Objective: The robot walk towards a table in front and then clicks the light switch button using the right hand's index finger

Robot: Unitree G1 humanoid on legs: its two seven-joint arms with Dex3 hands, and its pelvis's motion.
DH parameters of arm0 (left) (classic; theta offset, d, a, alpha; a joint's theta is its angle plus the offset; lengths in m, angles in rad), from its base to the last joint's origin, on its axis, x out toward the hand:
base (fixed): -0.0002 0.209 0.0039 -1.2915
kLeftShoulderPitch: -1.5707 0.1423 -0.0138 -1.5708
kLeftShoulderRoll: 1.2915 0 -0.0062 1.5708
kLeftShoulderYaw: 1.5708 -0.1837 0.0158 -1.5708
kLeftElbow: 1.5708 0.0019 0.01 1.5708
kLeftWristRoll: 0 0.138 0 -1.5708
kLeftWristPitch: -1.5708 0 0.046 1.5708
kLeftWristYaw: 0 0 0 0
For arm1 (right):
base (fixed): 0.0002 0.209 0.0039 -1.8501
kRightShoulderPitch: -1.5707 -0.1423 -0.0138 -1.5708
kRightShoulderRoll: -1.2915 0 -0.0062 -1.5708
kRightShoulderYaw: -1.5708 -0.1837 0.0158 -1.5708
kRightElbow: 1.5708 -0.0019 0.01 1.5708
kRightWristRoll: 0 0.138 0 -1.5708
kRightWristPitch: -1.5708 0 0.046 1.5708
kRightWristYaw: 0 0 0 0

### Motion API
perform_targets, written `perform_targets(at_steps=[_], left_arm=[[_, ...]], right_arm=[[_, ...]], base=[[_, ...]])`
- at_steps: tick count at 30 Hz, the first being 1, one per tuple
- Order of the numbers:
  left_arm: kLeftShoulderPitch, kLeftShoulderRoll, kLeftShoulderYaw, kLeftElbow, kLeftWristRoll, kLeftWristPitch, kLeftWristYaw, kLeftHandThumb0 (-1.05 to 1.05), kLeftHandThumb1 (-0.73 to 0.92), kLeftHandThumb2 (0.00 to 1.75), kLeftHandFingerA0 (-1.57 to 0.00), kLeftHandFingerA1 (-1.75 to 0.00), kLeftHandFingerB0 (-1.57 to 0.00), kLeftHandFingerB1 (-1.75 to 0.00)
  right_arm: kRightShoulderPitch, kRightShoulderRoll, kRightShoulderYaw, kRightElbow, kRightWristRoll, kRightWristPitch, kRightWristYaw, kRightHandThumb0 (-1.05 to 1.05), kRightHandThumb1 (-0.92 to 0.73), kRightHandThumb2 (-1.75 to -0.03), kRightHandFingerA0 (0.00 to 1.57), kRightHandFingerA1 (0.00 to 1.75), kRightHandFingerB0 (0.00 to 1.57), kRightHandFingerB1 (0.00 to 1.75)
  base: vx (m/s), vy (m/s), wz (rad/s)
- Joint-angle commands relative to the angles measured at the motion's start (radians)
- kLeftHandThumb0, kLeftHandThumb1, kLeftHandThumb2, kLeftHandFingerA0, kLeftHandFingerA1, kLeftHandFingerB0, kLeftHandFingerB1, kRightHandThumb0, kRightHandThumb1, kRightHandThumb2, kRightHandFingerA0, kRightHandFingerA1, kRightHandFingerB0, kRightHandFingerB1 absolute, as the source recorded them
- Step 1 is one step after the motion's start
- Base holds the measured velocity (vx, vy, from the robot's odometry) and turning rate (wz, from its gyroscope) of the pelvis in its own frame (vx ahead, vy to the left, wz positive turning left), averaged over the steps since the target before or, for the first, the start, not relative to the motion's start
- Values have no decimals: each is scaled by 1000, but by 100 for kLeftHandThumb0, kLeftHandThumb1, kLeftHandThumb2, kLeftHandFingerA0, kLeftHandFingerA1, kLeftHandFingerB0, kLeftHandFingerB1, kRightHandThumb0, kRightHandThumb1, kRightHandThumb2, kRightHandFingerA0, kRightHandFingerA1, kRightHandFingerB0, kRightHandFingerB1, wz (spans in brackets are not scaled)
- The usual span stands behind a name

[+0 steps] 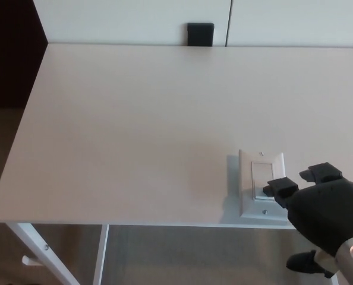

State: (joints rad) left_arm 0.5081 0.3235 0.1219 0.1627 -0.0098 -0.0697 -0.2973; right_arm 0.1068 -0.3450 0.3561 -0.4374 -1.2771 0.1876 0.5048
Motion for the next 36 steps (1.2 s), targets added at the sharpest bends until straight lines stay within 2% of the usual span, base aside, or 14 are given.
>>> perform_targets(at_steps=[1,2,3,6,7,10,11,12,13,29,30,31,32,36], left_arm=[[1,21,-6,-1,17,-13,-5,-22,63,58,-50,-44,-44,-39],[1,23,-6,-1,20,-17,-4,-22,63,58,-50,-44,-44,-40],[2,22,-7,-4,21,-17,-2,-22,63,58,-51,-44,-45,-40],[-1,20,-5,-9,15,0,-3,-22,63,58,-51,-44,-45,-39],[-3,19,-5,-5,16,-3,-2,-22,63,58,-51,-44,-45,-39],[2,23,-9,-4,25,-20,-1,-22,63,58,-51,-44,-45,-39],[3,23,-9,-4,25,-22,-3,-21,64,58,-50,-44,-44,-40],[3,23,-9,-4,23,-22,-4,-21,64,58,-50,-44,-44,-40],[5,24,-9,-11,23,-16,-4,-21,64,58,-50,-44,-44,-39],[-8,31,-13,-16,28,2,1,-21,63,58,-52,-44,-44,-39],[-9,31,-14,-15,28,1,1,-22,63,58,-52,-45,-44,-39],[-12,31,-15,-14,28,1,2,-22,63,58,-52,-45,-44,-39],[-13,32,-16,-15,28,4,3,-22,63,59,-53,-45,-45,-39],[-19,32,-18,-7,24,6,2,-22,63,58,-53,-45,-45,-40]], right_arm=[[13,5,8,4,-28,17,7,-88,-53,-58,7,48,21,39],[14,9,11,5,-30,19,7,-86,-45,-83,9,52,14,46],[18,12,12,8,-32,22,6,-40,-14,-84,7,56,0,50],[20,21,16,19,-38,33,14,-40,-15,-85,8,57,0,50],[21,25,18,23,-45,39,20,-83,-46,-85,6,48,8,45],[23,34,18,28,-50,51,35,-82,-46,-86,6,46,8,42],[24,35,19,29,-52,52,33,-85,-56,-58,5,46,13,36],[24,36,19,31,-53,53,29,-85,-56,-58,5,46,13,36],[20,40,22,33,-60,57,36,-82,-47,-86,4,46,9,45],[83,34,47,2,-92,63,76,-86,-47,-84,3,42,15,41],[86,31,49,3,-91,60,73,-82,-52,-57,7,44,26,33],[91,29,51,5,-88,56,68,-82,-52,-57,7,44,26,33],[99,26,55,6,-92,54,63,-81,-43,-81,7,47,21,42],[142,17,71,10,-96,44,24,-82,-43,-81,7,48,23,42]], base=[[0,0,0],[0,0,0],[0,0,0],[0,0,0],[0,0,0],[0,0,0],[0,0,0],[0,0,0],[0,0,0],[0,0,0],[0,0,0],[0,0,0],[0,0,0],[0,0,0]])
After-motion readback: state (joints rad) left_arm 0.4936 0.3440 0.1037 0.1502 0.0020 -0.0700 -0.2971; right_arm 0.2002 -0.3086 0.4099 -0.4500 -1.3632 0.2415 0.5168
